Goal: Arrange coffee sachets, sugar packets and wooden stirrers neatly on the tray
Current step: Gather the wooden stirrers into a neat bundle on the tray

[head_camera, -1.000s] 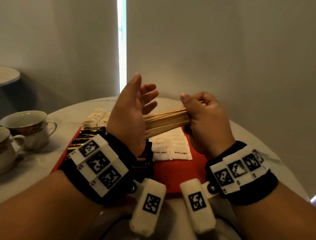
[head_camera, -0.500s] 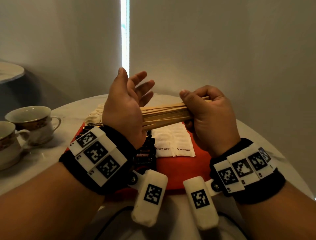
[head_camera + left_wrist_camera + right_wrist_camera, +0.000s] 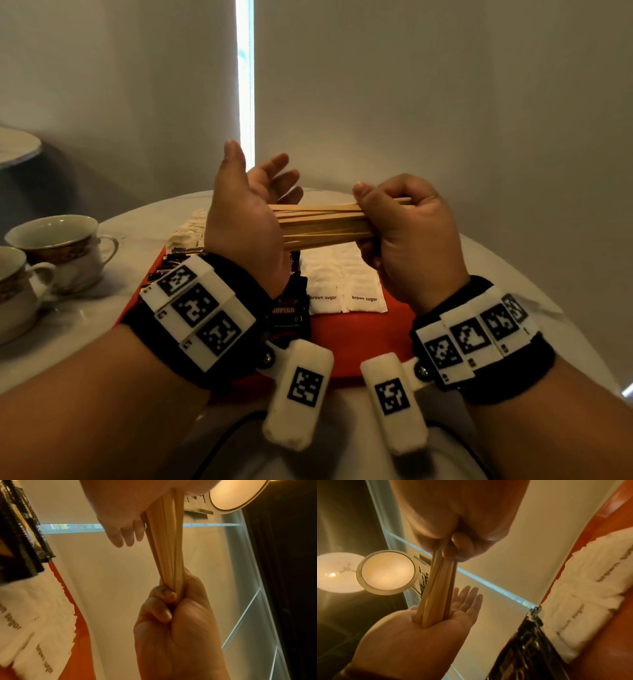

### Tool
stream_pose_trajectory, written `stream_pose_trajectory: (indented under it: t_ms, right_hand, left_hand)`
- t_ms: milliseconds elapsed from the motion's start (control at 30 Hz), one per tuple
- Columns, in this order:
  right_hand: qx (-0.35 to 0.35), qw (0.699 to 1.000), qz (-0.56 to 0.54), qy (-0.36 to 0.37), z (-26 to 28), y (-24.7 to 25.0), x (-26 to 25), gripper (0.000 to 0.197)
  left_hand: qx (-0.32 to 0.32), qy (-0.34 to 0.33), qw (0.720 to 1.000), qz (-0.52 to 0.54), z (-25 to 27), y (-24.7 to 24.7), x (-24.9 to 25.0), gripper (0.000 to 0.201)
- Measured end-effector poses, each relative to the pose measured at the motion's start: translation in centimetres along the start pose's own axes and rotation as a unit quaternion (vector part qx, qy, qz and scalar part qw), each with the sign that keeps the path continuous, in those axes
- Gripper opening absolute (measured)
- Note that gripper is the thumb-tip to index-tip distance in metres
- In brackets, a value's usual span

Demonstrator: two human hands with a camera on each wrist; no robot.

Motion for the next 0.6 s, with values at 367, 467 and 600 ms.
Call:
stream_pose_trajectory:
  t_ms: [367, 467, 600]
  right_hand:
    - [0.017, 0.999, 0.026, 0.041, -1.2, 2.1, -0.6, 0.026]
    - [-0.006, 1.000, 0.011, 0.025, -1.9, 2.7, -0.7, 0.028]
    - [-0.095, 0.993, 0.045, 0.048, -1.6, 1.4, -1.6, 0.026]
  left_hand:
    - [-0.083, 0.049, 0.981, -0.166, 0.4, -1.8, -2.4, 0.058]
    - [-0.134, 0.031, 0.949, -0.284, 0.3, -2.0, -1.8, 0.044]
    - [-0.167, 0.021, 0.928, -0.333, 0.7, -3.0, -1.3, 0.056]
Point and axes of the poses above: each hand's wrist, its own z-axis away from the middle knuckle, its own y-axis out of the back of the hand, x = y × z, the point moved 8 cm from there along -z, towards the middle knuckle, and after that the axes turned 13 degrees about y, right-handed, at the moved point
